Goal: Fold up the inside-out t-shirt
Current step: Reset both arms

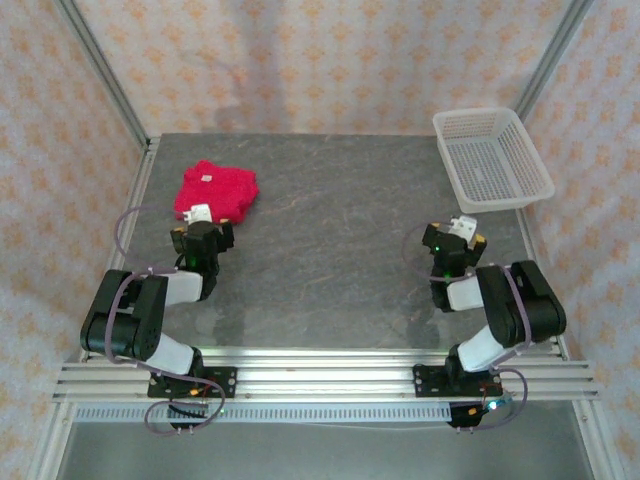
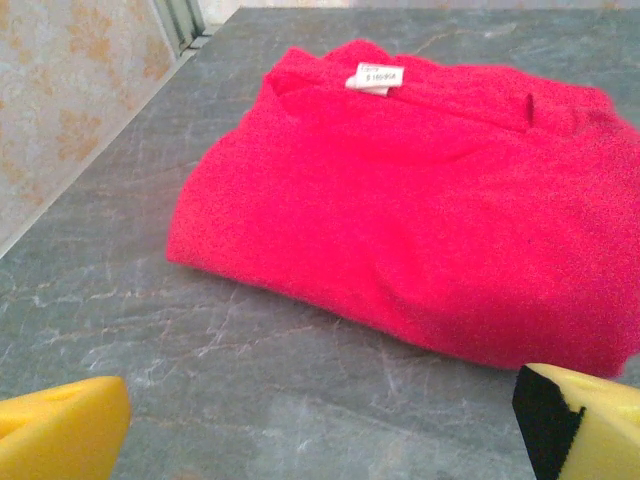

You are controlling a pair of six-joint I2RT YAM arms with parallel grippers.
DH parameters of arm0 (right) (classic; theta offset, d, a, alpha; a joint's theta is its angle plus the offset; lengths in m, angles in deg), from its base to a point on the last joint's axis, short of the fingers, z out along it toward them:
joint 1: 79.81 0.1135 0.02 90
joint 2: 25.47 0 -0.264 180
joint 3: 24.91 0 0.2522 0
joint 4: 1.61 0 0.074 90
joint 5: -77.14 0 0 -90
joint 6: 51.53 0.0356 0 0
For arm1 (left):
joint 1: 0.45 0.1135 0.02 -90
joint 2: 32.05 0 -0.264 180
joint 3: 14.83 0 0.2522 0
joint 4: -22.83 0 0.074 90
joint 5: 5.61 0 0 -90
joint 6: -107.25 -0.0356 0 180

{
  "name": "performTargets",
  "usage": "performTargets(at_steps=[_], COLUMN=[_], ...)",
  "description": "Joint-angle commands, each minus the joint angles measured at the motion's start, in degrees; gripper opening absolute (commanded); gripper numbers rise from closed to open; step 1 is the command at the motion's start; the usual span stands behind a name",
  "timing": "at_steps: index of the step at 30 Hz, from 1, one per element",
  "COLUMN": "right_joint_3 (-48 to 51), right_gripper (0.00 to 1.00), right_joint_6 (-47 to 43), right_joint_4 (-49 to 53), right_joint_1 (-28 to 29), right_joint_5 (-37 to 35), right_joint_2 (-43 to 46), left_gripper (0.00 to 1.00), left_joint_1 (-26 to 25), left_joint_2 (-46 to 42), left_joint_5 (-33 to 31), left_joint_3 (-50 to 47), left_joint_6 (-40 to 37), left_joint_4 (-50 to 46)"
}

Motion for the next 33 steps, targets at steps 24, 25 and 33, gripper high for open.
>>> performTargets(at_steps=[24, 25, 33], right_joint_3=[-3.66, -3.64, -3.68], right_gripper=[1.0, 1.0, 1.0], right_joint_6=[0.22, 0.25, 0.27], right_joint_4=[2.11, 2.06, 2.01], right_joint_1=[-0.78, -0.79, -0.8], right_joint_5=[1.39, 1.35, 1.39], right_joint_2=[0.52, 0.54, 0.58], left_gripper=[1.0, 1.0, 1.0], left_joint_1=[0.06, -0.13, -0.37], left_joint_2=[0.35, 0.42, 0.43], left_joint_5=[0.51, 0.6, 0.5], left_joint_3=[0.07, 0.14, 0.25], left_joint_6=[-0.24, -0.5, -0.67], left_joint_4=[3.39, 3.25, 3.24])
